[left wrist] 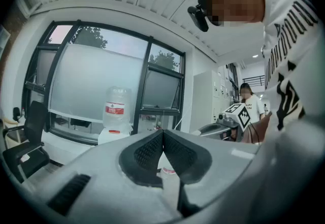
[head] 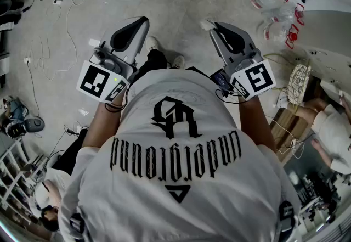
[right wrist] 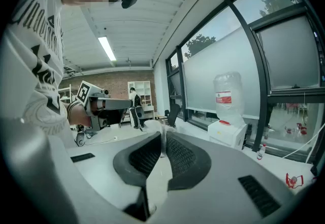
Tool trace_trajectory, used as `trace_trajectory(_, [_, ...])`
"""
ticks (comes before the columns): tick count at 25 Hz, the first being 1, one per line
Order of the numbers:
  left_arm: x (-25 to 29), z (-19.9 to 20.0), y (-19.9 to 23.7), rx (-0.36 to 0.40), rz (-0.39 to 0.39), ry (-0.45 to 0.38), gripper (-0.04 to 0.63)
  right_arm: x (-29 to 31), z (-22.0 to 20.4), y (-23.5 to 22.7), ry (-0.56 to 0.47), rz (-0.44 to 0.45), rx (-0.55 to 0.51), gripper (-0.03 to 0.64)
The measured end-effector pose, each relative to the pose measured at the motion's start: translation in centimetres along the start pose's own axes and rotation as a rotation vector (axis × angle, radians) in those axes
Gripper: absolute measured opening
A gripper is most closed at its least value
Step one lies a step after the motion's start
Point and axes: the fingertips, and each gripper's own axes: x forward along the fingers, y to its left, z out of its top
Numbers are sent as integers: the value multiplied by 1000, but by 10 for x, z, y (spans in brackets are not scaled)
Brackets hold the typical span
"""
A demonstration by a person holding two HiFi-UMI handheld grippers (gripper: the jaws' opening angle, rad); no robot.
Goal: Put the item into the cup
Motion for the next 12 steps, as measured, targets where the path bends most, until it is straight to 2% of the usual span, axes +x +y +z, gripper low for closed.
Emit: trace_trajectory(12, [8,-5,10,-15,-12,7,15,12,2,-5,0,8,3,40])
